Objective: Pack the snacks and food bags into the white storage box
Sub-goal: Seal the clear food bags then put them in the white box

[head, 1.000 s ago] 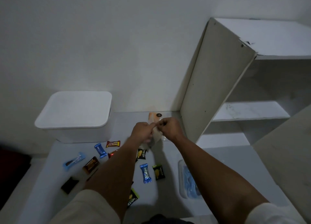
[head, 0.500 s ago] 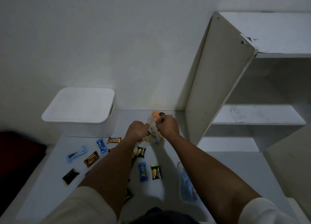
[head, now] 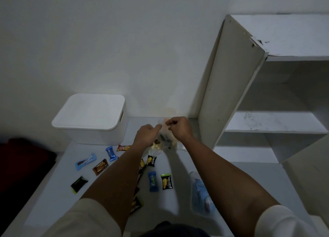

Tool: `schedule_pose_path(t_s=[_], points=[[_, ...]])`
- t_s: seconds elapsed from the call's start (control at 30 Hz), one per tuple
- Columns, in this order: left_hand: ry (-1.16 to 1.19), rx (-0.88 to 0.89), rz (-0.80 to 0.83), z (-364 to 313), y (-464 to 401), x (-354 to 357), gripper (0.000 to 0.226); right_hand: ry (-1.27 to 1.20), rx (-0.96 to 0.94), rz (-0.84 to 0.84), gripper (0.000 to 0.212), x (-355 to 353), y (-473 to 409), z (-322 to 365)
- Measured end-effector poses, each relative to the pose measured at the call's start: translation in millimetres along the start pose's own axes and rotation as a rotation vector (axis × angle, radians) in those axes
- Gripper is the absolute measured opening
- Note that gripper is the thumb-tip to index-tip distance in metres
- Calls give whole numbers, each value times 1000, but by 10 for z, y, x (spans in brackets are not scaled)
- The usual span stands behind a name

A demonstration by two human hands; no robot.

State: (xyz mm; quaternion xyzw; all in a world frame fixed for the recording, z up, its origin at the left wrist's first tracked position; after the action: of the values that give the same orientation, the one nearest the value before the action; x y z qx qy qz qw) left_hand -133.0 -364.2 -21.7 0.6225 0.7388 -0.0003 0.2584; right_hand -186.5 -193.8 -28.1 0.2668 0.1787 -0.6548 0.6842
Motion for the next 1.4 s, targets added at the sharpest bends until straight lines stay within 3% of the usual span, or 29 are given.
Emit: schedule_pose_path(t_s=[0.13,0.23,0.3,0.47,0.83,1.03,1.3,1.4], points=[[54,78,-27,-10,18,-94,36,-125,-16,156,33,-140,79,148],[41,132,24,-44,13,-83,39,-210,-5,242,36,-185,111,192],[46,170,37,-84,46,-69,28,-275,37,258,36,-217,102,173],[86,229,35,-151,93,-43,18,-454,94,306,13,-349,188,155],[185,140,108,-89,263,33,18,-232,32,380,20,-399,316,27],[231,184,96,-126,313,-58,26,-151,-17,414,14,-336,412,154],[208,235,108,-185,319,-179,26,-83,-65,414,24,-253,386,387],[184,252,121,-212,282,-234,24,-83,-81,404,16,-210,344,470]])
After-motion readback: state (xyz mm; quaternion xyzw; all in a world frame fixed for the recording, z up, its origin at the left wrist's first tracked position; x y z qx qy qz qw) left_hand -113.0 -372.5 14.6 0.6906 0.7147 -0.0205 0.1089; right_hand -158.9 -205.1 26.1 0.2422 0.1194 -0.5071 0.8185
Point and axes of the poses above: each hand's wrist, its own y-axis away from the middle knuckle, its own x-axis out of the palm, z = x × y, the point moved 6 cm from there along -y, towards the middle knuckle, and after that the axes turned 7 degrees about y, right-handed, at the moved point
